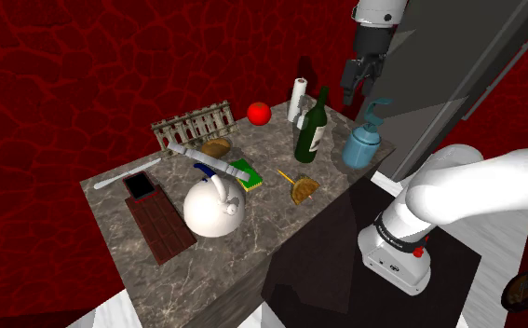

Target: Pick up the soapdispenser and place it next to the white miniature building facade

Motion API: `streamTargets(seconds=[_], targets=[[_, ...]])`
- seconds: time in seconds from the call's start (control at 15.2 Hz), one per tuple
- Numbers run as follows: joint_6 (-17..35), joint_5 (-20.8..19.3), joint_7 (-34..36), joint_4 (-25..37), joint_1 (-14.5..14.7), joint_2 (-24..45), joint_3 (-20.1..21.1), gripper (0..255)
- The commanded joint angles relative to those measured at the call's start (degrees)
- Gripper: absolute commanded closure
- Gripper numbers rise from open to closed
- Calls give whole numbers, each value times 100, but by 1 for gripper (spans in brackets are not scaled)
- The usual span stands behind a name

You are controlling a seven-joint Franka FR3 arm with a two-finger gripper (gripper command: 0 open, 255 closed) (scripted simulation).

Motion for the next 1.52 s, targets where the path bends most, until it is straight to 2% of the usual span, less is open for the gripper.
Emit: streamTargets(seconds=[0.0, 0.4, 0.79, 1.12, 1.45], targets=[[0, 0, 0, 0, 0, 0, 0, 0], [809, -660, -743, -1039, -326, -887, -724, 0], [1730, -1401, -1532, -1826, -783, -1453, -1643, 0], [2642, -2033, -2234, -2242, -1186, -1551, -2587, 0], [3698, -2583, -2963, -2391, -1432, -1251, -3685, 0]])
